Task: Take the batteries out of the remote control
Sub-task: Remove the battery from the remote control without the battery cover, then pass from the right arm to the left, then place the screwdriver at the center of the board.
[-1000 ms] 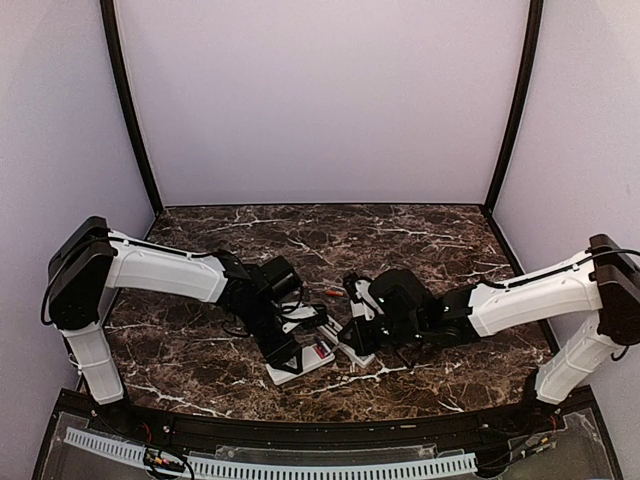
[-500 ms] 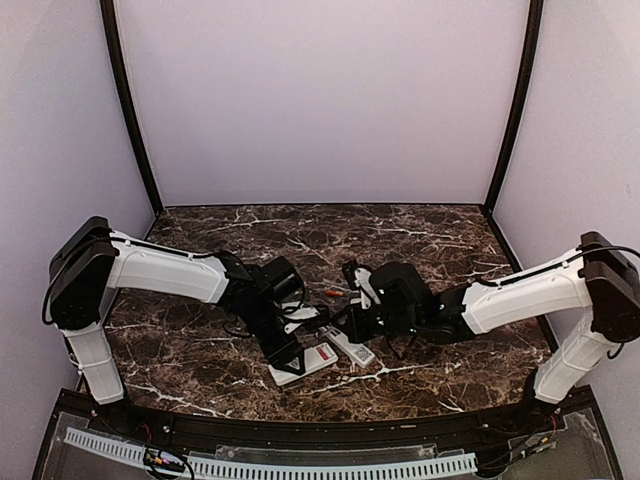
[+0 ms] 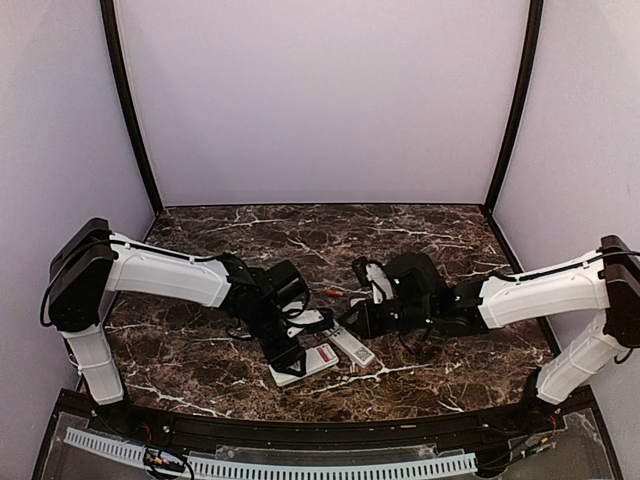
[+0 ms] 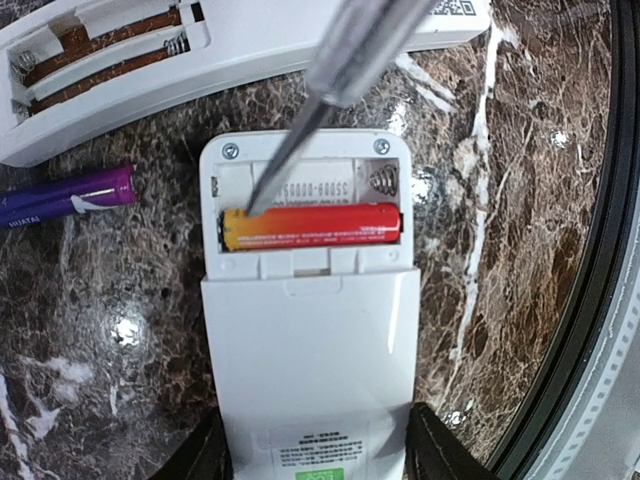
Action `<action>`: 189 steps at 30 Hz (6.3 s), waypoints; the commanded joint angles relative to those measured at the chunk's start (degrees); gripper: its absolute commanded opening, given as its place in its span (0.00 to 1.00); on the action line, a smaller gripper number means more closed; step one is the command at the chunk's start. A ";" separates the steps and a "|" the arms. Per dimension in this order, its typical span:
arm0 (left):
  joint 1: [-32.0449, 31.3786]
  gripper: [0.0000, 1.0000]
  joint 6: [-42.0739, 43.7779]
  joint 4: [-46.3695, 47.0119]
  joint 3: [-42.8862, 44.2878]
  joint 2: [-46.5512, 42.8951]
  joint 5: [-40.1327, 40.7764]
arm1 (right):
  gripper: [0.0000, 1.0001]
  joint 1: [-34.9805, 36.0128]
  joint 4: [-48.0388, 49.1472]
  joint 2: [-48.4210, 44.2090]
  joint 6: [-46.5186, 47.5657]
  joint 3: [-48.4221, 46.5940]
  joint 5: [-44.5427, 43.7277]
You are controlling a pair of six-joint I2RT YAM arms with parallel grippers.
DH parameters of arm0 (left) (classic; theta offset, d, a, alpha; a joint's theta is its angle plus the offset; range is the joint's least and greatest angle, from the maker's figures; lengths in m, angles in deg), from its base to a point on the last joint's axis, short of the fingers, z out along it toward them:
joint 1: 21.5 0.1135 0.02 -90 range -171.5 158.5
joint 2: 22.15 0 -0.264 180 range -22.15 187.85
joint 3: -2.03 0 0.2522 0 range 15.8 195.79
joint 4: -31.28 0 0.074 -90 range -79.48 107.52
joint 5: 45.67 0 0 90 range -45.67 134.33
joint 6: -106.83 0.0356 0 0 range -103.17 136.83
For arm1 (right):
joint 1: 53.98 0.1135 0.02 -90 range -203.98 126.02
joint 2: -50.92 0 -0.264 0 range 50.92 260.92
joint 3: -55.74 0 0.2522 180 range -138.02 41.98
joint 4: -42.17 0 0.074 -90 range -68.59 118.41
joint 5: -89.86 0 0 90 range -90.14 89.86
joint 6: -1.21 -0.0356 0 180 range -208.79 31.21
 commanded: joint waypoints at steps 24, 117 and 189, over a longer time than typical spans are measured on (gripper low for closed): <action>-3.33 0.27 0.85 -1.13 -0.35 2.76 6.11 | 0.00 -7.03 4.61 7.98 -7.46 5.29 16.95; 19.39 0.91 -21.17 46.69 -17.84 -27.67 -16.59 | 0.79 -23.04 5.19 -9.59 -1.25 4.79 29.72; 22.95 0.43 -35.72 26.30 -25.56 -22.76 9.46 | 0.95 -26.08 3.65 -22.43 -1.55 15.18 10.48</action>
